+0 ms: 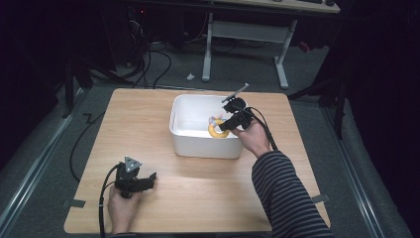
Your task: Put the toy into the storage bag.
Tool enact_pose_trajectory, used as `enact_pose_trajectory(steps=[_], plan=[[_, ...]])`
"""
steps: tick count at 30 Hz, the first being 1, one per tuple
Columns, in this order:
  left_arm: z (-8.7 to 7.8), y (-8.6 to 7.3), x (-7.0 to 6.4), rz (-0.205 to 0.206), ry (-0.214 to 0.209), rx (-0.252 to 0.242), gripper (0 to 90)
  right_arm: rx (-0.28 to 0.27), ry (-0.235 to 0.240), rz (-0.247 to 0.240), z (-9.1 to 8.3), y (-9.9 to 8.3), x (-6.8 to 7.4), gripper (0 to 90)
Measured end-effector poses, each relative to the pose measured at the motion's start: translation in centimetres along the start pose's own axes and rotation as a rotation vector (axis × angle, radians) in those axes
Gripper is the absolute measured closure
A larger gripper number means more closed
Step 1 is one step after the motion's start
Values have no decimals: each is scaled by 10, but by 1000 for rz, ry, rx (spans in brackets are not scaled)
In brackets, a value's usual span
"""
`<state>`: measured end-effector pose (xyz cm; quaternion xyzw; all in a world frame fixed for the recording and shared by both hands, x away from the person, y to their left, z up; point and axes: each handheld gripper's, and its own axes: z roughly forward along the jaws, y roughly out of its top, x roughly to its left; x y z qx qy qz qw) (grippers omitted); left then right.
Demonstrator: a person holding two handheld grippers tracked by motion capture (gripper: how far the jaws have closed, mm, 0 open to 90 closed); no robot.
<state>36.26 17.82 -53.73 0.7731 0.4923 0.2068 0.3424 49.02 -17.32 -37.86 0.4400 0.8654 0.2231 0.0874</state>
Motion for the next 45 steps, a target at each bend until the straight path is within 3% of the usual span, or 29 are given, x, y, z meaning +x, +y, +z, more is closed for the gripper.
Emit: enact_pose_trajectory(steps=[12,14,16,18,23,28,37,45], plan=[[0,0,0,-1,-2,1,178,18,14,-11,2,0,3,672],[0,0,0,-2,-3,1,178,18,15,-10,2,0,3,637],[0,0,0,-1,-2,1,178,-6,19,8,0,0,3,503],[0,0,0,0,-3,2,177,-23,0,0,-3,-1,3,471],[0,0,1,-5,-3,-1,178,-82,-14,0,-15,-10,2,452],[0,0,1,-6,0,-2,179,-148,-22,38,-35,-22,-9,448],[0,0,1,-5,0,0,179,-199,-35,57,-53,-36,-18,447],[0,0,1,-4,0,0,179,-255,10,96,-71,-47,-28,448]])
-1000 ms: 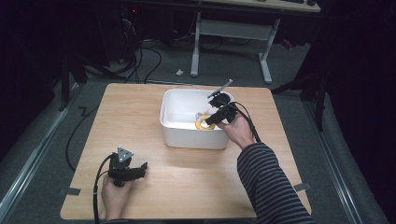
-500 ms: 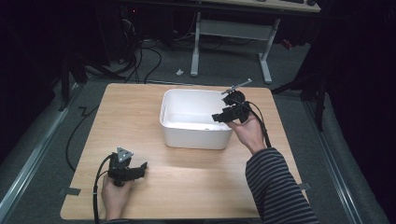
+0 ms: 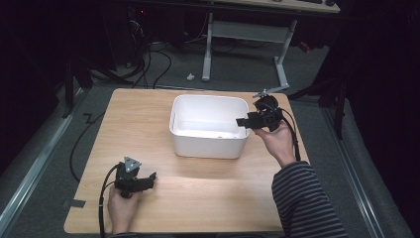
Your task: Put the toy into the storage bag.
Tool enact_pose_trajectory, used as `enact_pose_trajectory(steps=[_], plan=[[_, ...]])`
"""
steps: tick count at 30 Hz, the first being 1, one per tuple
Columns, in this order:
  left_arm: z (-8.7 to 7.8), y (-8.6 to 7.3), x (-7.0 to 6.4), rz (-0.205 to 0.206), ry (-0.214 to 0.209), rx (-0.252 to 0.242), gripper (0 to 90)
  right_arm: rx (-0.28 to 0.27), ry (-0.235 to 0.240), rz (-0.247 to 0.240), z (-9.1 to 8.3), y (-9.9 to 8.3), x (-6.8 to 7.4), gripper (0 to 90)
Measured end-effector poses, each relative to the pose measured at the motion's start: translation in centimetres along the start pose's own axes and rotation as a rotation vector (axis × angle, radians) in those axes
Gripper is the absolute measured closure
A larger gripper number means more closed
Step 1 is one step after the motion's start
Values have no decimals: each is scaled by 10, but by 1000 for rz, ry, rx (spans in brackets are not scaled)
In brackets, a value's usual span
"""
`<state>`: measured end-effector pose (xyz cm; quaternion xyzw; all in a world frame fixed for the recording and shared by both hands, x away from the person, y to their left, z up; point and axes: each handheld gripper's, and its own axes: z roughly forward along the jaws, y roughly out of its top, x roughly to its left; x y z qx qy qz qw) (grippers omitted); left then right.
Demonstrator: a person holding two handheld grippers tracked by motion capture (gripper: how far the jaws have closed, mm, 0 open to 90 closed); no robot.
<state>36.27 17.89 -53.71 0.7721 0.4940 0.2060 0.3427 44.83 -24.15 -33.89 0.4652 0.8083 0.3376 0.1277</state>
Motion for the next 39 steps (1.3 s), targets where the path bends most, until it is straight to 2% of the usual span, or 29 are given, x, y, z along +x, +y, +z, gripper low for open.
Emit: enact_pose_trajectory(steps=[3,12,17,28,39], plan=[[0,0,1,-7,-4,-4,180,-36,-11,17,-10,-7,-6,456],[0,0,2,-14,-7,-7,180,-61,-42,24,-29,-19,-15,460],[0,0,-1,10,-2,3,164,-59,-67,31,-40,-30,-23,463],[0,0,-1,8,-4,2,164,-92,-86,25,-67,-48,-27,461],[0,0,-1,8,-4,2,164,-102,-101,28,-79,-67,-30,457]])
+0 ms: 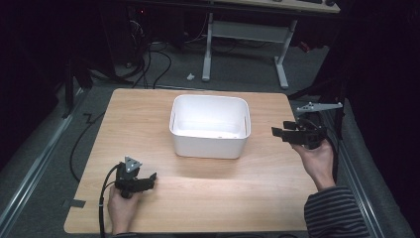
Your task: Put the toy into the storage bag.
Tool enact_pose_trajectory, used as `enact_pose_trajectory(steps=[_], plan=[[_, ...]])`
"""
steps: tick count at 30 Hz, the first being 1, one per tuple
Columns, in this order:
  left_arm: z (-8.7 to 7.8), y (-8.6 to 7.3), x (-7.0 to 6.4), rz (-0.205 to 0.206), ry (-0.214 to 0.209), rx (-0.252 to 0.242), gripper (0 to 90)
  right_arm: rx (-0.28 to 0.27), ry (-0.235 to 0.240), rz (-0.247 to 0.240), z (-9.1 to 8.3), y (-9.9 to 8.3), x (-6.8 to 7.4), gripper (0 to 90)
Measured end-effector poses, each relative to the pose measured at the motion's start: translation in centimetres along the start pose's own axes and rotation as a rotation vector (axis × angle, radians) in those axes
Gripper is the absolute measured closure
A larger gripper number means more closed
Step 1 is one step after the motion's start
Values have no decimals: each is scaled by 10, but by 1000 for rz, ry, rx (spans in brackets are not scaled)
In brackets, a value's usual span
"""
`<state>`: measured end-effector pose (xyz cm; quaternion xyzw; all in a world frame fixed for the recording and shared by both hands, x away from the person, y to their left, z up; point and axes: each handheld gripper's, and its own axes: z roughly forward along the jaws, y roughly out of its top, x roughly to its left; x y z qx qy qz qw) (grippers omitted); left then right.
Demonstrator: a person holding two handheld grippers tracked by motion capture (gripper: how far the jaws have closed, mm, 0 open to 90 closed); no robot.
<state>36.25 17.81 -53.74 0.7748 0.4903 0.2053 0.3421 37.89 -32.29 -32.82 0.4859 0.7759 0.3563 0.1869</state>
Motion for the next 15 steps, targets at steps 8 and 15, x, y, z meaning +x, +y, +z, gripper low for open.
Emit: enact_pose_trajectory(steps=[8,15], plan=[[0,0,0,0,0,0,164,-21,-7,21,-11,-16,-6,455],[0,0,0,0,0,0,164,-59,-8,31,-20,-30,-8,464]])
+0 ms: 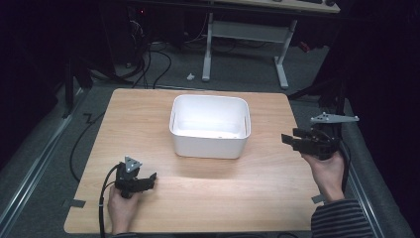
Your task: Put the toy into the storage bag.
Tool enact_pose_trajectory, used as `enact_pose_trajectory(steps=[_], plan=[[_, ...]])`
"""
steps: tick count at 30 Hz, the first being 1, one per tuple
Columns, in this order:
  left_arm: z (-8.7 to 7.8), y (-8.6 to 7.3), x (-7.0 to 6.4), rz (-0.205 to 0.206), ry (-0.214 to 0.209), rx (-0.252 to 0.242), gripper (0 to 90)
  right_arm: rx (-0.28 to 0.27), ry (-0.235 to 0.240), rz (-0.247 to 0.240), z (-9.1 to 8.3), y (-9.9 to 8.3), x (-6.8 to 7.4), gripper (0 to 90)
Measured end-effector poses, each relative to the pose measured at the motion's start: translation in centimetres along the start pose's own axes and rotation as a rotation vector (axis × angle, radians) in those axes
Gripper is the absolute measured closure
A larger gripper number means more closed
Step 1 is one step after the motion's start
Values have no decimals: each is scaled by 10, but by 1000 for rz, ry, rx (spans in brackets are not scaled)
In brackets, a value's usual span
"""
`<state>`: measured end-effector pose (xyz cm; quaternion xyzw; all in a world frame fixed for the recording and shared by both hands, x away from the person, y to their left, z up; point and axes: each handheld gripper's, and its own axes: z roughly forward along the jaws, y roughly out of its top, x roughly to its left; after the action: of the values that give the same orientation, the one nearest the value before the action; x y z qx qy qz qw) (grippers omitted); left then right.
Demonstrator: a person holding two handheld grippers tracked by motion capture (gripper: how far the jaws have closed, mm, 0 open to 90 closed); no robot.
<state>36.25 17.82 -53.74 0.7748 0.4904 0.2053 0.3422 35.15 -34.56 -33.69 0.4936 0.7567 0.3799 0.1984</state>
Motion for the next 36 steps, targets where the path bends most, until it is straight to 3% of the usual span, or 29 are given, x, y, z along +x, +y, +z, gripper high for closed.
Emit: enact_pose_trajectory(steps=[11,15,18,20,29,36], plan=[[0,0,-1,10,-4,3,152,1,-11,-15,-13,-13,6,463],[0,0,-1,10,-4,3,152,3,-19,-45,-15,-17,14,464],[0,0,-1,10,-4,3,152,4,-56,-84,-17,-21,22,468],[0,0,-1,10,-4,3,152,10,-31,-74,-17,-24,22,467],[0,0,-1,10,-4,3,152,4,-4,-16,-12,-46,14,467],[0,0,-1,10,-4,3,152,-1,11,-21,-3,-54,15,468]])
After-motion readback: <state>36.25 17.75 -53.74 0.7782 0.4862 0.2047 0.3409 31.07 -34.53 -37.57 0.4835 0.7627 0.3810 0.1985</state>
